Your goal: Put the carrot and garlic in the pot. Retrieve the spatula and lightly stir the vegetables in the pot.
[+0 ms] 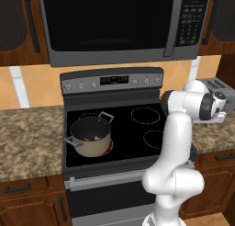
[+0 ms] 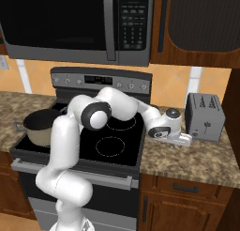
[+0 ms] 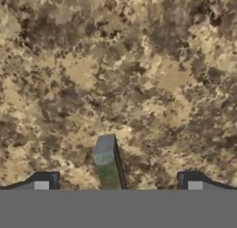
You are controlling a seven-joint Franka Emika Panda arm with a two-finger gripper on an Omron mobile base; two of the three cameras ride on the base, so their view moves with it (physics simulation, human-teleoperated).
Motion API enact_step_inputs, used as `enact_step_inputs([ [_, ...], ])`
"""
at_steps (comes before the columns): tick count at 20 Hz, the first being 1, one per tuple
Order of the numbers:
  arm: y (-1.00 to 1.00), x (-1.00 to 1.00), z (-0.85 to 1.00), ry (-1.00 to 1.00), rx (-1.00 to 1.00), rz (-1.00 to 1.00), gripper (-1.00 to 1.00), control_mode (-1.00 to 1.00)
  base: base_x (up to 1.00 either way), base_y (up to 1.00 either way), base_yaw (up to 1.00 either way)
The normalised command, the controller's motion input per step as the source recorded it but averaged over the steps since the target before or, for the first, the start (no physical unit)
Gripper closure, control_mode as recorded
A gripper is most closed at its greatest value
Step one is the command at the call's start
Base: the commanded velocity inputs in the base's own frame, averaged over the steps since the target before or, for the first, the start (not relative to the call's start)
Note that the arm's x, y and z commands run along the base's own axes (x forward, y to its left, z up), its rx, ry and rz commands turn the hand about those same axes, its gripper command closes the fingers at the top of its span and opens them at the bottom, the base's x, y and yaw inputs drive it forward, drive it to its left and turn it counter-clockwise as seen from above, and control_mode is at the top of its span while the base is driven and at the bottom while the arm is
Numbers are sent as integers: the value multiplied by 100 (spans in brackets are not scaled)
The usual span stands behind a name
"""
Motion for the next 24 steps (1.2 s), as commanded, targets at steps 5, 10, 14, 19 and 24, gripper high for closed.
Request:
enact_step_inputs([
  [5,-4,19,-9,0,0,-9,-100,-100,0,0,0],
  [10,0,-4,0,-1,0,-7,100,-100,0,0,0],
  [14,0,-23,0,-4,0,-3,100,-100,0,0,0],
  [19,2,-49,42,-14,0,0,100,-100,0,0,0],
  [24,41,-82,100,-16,-6,12,100,-100,0,0,0],
])
